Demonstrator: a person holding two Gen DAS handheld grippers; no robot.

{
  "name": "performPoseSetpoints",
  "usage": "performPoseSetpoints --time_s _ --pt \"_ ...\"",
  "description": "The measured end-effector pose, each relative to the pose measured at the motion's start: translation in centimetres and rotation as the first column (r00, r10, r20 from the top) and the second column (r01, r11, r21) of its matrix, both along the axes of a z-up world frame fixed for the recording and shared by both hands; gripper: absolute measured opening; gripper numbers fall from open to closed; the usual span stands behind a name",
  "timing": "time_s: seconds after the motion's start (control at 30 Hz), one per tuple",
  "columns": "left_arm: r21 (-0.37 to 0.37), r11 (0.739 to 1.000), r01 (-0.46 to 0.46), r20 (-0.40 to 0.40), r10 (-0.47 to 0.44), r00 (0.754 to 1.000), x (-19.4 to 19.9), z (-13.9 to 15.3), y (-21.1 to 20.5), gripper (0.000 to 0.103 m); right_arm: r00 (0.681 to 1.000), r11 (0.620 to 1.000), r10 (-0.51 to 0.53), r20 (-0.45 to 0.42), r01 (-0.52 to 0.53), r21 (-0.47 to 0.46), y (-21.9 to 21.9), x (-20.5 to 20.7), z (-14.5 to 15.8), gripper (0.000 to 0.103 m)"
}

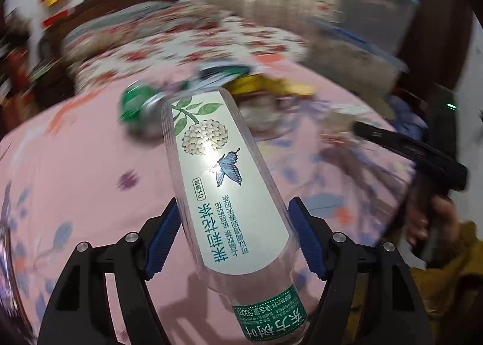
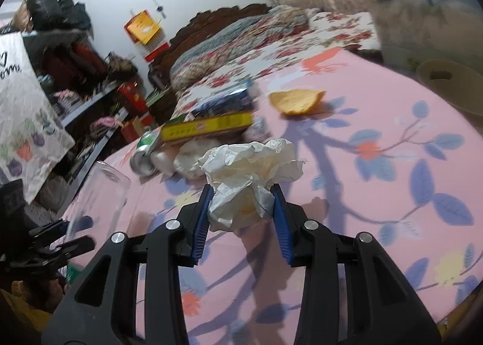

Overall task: Collect trash
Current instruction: 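Carry bottle and tissue to the beige wastebasket and open both grippers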

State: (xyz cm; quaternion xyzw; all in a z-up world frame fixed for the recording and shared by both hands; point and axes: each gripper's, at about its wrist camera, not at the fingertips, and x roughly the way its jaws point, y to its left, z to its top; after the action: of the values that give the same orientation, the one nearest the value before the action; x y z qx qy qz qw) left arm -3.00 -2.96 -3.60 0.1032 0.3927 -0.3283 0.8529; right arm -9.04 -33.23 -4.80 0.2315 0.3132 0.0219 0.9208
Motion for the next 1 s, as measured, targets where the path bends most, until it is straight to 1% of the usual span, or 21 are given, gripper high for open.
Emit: performPoseSetpoints --time_s 0.07,0.17,0.2,0.27,0.33,0.37,0.4,0.43,0.47,0.53,0.57,0.6,0.63,0.7,0.73,0.77,0.8,0.87,0.9,0.93,1.0 --pt "-0.007 0.998 0.066 0.003 -0.066 0.998 0.1 0.7 -2.1 0.069 0.999 0.999 -0.035 0.012 0.035 0.008 -1.2 -0.4 0.0 0.041" --pt "-0.012 0.984 0.178 -0.008 -0.178 0.984 1.0 1.6 -7.1 0.068 0.993 0.993 -0.113 0.025 0.113 0.028 -4.2 -1.5 -0.1 0.041" --pt "-0.019 0.969 0.244 -0.016 -0.245 0.969 1.5 2.0 -9.9 0.068 0.989 0.989 -0.145 0.030 0.144 0.034 -5.4 -2.0 -0.1 0.041" --pt "-0.018 0.946 0.325 -0.015 -0.325 0.945 1.8 2.6 -13.4 0.068 0.974 0.975 -0.221 0.044 0.219 0.046 -8.6 -2.9 0.1 0.041" --pt "-0.002 0.899 0.438 -0.010 -0.438 0.899 2.3 3.2 -18.9 0.068 0.958 0.958 -0.283 0.049 0.281 0.052 -11.9 -3.6 0.5 0.041" --pt "0.004 0.876 0.483 -0.011 -0.483 0.876 2.5 3.3 -21.2 0.068 0.950 0.950 -0.310 0.043 0.307 0.060 -13.6 -3.7 0.6 0.041" --pt "0.014 0.847 0.532 -0.013 -0.531 0.847 2.9 3.4 -24.4 0.068 0.941 0.940 -0.337 0.034 0.333 0.074 -15.6 -3.8 0.6 0.041" --pt "0.022 0.824 0.566 -0.019 -0.566 0.824 3.3 3.4 -27.3 0.068 0.931 0.928 -0.364 0.026 0.360 0.095 -17.9 -3.9 0.6 0.041" --pt "0.024 0.807 0.590 -0.032 -0.589 0.807 3.7 3.3 -29.9 0.068 0.922 0.918 -0.387 0.020 0.383 0.106 -19.7 -3.9 0.6 0.041" --pt "0.017 0.767 0.642 -0.100 -0.637 0.764 5.3 2.6 -36.7 0.068 0.902 0.897 -0.431 0.007 0.428 0.108 -23.5 -3.8 0.9 0.041" --pt "0.018 0.764 0.645 -0.109 -0.640 0.761 5.7 2.3 -38.4 0.068 0.891 0.888 -0.454 0.007 0.451 0.093 -25.2 -3.6 1.0 0.041" --pt "0.015 0.765 0.644 -0.126 -0.637 0.760 6.6 1.9 -41.2 0.068 0.884 0.882 -0.467 0.006 0.465 0.076 -26.3 -3.4 1.1 0.041" --pt "-0.002 0.766 0.643 -0.155 -0.635 0.756 7.5 1.5 -43.5 0.068 0.878 0.877 -0.478 -0.004 0.478 0.051 -27.8 -2.9 1.1 0.042" --pt "-0.028 0.765 0.643 -0.214 -0.633 0.744 9.0 0.2 -47.3 0.068 0.877 0.876 -0.480 -0.023 0.481 0.035 -29.8 -1.9 0.8 0.048" --pt "-0.021 0.772 0.635 -0.228 -0.622 0.749 9.4 -0.4 -48.9 0.069 0.874 0.874 -0.485 -0.037 0.486 0.014 -30.5 -1.5 0.6 0.060" --pt "0.010 0.791 0.612 -0.236 -0.593 0.770 10.0 -1.3 -50.5 0.075 0.869 0.869 -0.494 -0.041 0.494 -0.001 -30.9 -1.2 0.4 0.074" --pt "0.047 0.811 0.583 -0.234 -0.559 0.795 10.5 -1.9 -51.6 0.078 0.861 0.861 -0.508 -0.031 0.508 -0.012 -31.2 -1.0 0.5 0.077" --pt "0.060 0.836 0.546 -0.237 -0.519 0.821 11.2 -2.3 -51.9 0.079 0.857 0.857 -0.515 -0.012 0.514 -0.040 -30.9 -1.1 0.5 0.077" --pt "0.054 0.843 0.535 -0.238 -0.509 0.827 11.5 -2.2 -51.8 0.079 0.858 0.857 -0.514 -0.001 0.513 -0.052 -30.6 -1.3 0.8 0.077" --pt "0.043 0.855 0.517 -0.236 -0.494 0.837 11.8 -1.9 -51.3 0.079 0.854 0.853 -0.519 0.019 0.519 -0.056 -30.3 -1.6 1.1 0.077" --pt "0.005 0.867 0.498 -0.230 -0.484 0.844 12.0 -0.6 -49.2 0.079 0.848 0.847 -0.527 0.056 0.530 -0.045 -30.0 -2.5 1.4 0.077"
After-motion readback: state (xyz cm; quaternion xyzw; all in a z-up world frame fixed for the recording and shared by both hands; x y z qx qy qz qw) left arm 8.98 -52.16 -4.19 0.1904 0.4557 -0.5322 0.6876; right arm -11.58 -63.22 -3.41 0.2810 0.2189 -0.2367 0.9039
